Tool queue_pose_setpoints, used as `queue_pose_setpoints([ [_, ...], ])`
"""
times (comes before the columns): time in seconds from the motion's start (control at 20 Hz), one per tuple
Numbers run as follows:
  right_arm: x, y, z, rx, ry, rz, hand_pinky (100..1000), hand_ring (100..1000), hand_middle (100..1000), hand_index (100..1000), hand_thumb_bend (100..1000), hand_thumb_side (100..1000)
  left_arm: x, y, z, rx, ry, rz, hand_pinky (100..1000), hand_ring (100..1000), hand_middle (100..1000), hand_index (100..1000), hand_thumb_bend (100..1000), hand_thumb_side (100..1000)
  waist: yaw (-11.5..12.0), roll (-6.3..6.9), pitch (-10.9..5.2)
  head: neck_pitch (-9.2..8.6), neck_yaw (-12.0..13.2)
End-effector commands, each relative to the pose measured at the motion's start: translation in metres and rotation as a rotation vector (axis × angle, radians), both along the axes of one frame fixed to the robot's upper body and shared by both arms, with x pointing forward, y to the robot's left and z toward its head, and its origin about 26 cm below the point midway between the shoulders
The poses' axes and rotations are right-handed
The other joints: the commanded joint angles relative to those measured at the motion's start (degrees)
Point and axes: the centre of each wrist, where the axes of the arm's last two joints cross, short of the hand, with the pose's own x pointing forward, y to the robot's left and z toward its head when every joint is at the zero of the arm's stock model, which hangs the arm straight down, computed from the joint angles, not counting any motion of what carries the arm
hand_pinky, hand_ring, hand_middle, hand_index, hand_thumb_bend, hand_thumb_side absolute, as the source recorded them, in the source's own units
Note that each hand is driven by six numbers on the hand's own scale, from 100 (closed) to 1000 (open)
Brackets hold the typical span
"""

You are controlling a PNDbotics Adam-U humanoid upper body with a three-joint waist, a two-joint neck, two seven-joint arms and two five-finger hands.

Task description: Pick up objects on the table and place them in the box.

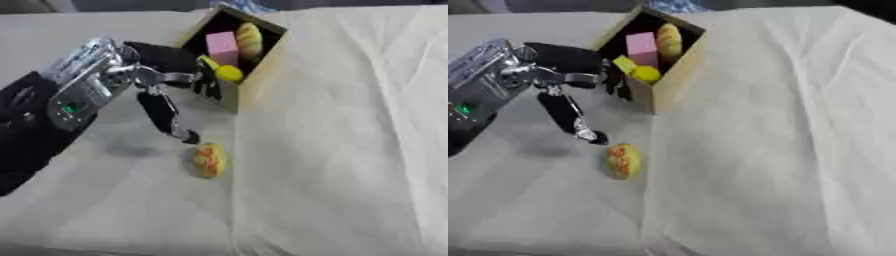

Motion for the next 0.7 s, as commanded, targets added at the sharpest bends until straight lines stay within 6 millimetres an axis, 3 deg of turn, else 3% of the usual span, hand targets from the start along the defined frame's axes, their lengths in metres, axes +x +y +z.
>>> queue_pose_setpoints([
  [0.05, -0.004, -0.001, 0.009, 0.001, -0.030, 0.001, 902, 759, 659, 742, 100, 529, -0.008, 0.004, 0.012, 0.012, 0.023, 0.013, 762, 704, 693, 815, 517, 374, 0.12, -0.11, -0.88, 0.23, -0.10],
  [0.3, -0.004, 0.000, 0.010, 0.005, -0.034, 0.008, 902, 759, 660, 742, 100, 529, -0.013, 0.006, 0.012, 0.037, 0.118, 0.046, 768, 718, 710, 821, 521, 373, 0.03, -0.28, -0.81, 0.18, -0.13],
  [0.55, -0.004, 0.001, 0.010, 0.013, -0.035, 0.014, 902, 759, 659, 742, 100, 529, -0.014, 0.003, 0.009, 0.053, 0.152, 0.082, 771, 729, 724, 821, 464, 330, -0.04, -0.42, -0.66, -0.03, -0.03],
  [0.7, -0.004, 0.002, 0.010, 0.017, -0.036, 0.017, 903, 758, 658, 741, 100, 530, -0.010, 0.000, 0.001, 0.052, 0.147, 0.093, 773, 735, 731, 820, 489, 309, -0.21, -0.49, -0.45, -0.27, 0.09],
])
